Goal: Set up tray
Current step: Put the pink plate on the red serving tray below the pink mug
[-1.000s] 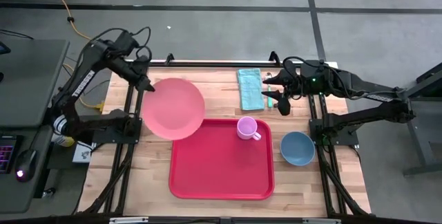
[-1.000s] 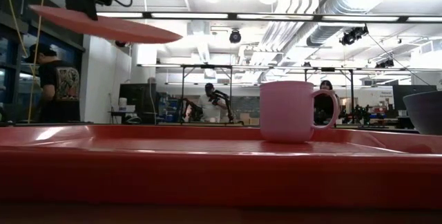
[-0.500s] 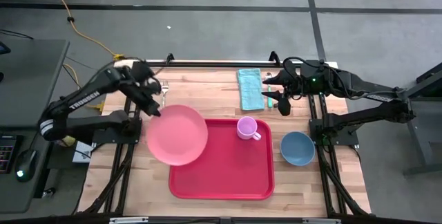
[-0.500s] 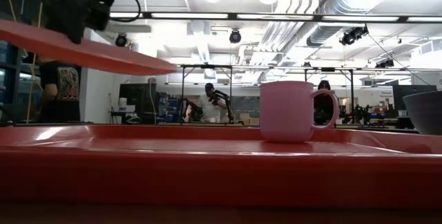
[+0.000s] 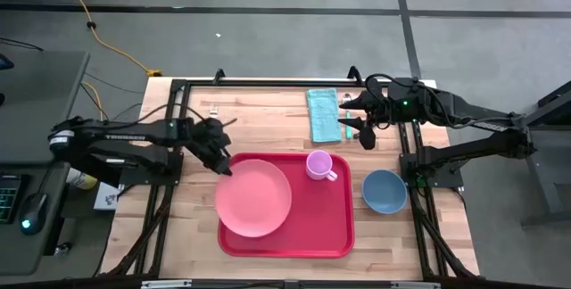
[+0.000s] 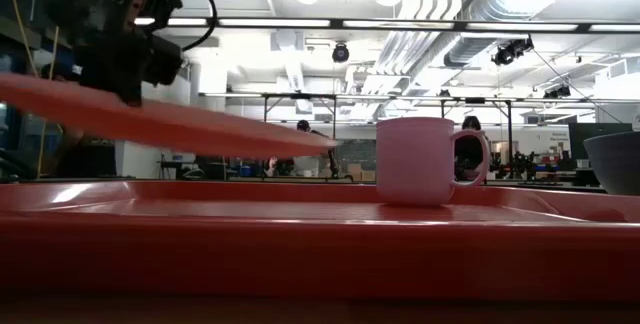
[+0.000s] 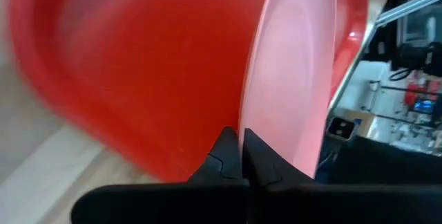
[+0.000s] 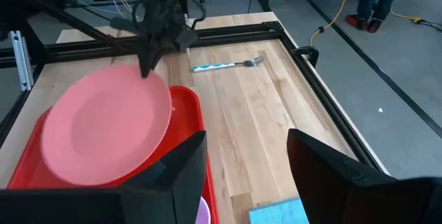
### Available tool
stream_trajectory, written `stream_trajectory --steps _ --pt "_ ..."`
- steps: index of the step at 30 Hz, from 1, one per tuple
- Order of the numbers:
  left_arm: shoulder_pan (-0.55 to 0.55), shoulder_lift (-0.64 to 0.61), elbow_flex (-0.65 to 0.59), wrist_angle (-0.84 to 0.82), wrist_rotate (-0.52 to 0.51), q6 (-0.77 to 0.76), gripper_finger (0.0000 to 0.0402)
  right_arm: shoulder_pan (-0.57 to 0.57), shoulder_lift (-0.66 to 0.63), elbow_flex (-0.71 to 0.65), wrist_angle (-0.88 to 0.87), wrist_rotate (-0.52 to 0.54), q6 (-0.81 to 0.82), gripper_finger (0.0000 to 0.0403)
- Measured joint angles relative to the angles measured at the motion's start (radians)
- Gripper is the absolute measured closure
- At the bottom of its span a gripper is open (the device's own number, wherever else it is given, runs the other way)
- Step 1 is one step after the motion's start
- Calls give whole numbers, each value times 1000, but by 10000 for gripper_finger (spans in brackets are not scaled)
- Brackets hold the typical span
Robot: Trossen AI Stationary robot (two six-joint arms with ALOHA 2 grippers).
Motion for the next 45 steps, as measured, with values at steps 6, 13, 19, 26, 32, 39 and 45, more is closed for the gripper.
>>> stream_trajectory --steps 6,13,19,26,32,39,45 --pt "-100 142 -28 251 -65 -108 387 0 0 0 0 0 -12 221" --pt "-165 359 -28 523 -54 -170 387 0 0 0 0 0 -26 222" --pt "-174 533 -2 754 -47 -218 387 0 0 0 0 0 -26 221" --pt "-172 690 119 757 -8 -167 387 0 0 0 -1 -7 -26 222" --pt "-172 813 245 762 25 -121 387 0 0 0 -6 -8 -26 222" --pt "-171 930 370 769 39 -85 387 0 0 0 -12 -14 -21 222" --pt "-146 959 398 754 36 -72 387 0 0 0 -20 -27 0 222"
